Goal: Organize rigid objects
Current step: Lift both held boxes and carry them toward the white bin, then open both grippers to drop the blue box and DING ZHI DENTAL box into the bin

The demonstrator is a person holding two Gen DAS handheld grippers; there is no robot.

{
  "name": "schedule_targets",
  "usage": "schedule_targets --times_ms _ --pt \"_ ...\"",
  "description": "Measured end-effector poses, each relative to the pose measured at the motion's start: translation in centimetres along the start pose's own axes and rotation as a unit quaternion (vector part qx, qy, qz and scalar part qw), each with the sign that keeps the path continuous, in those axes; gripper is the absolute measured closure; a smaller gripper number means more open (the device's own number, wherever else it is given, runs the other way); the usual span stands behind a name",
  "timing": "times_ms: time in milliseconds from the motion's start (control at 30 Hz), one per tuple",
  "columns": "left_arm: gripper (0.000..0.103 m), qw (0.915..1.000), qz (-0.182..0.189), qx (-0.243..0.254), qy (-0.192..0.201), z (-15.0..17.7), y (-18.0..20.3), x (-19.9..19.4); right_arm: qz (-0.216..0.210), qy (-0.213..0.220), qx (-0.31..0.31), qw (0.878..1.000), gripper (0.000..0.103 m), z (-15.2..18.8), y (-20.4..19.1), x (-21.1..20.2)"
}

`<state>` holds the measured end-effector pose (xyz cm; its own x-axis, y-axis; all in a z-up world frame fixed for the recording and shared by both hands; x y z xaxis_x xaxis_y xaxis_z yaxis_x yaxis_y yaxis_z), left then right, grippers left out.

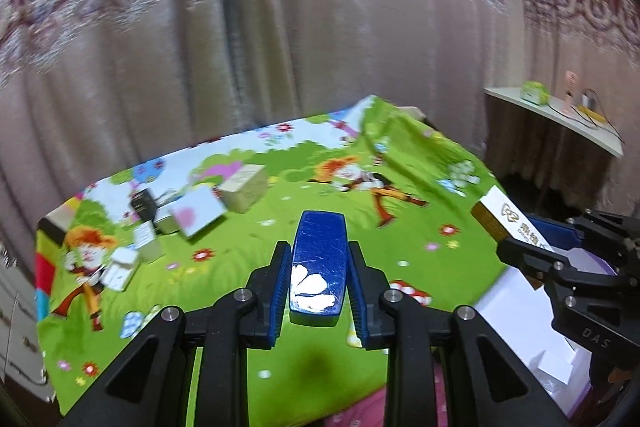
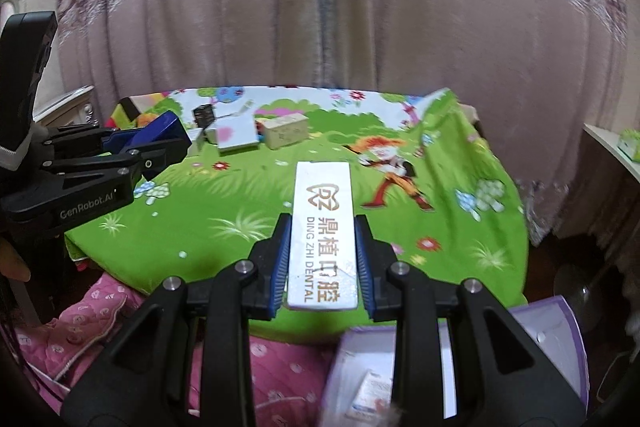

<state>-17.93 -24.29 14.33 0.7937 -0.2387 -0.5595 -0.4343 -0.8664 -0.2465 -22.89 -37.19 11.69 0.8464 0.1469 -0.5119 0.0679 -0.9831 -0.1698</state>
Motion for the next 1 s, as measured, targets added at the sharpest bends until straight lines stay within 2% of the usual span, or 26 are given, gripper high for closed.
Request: schedule_targets --times_ms 367,533,767,1000 --pt "0.075 0.9971 0.049 0.057 -0.006 -1.7 5.8 1.4 0.047 -0.002 0.055 0.997 0.069 1.9 5.4 -2.1" --pt "0.075 0.9932 0.072 0.091 -0.011 -2.4 8.9 2.5 0.067 0.002 0.065 0.996 0.069 2.2 7.0 -2.9" --pt "0.075 0.9840 0.116 0.132 -0.026 -2.5 13.6 3.8 0.106 0.004 0.087 0.990 0.069 3.2 9.9 -4.2" --pt "0.075 0.9698 0.156 0.180 -0.051 -1.3 18.4 4.6 0.143 -0.013 0.113 0.983 0.069 5.0 13.2 -5.1"
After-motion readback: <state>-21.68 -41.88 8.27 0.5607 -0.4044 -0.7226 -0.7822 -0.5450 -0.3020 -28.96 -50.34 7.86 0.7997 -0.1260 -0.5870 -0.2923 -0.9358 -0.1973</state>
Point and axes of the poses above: each gripper's, at about its wrist camera, not at the fingertips, and x roughly the way its jaws point, y to its right, z to its underside, the point moved 3 cm from there along x, roughly the way its jaws point, and after that the axes turned 9 degrees about x, right-handed, at the moved point
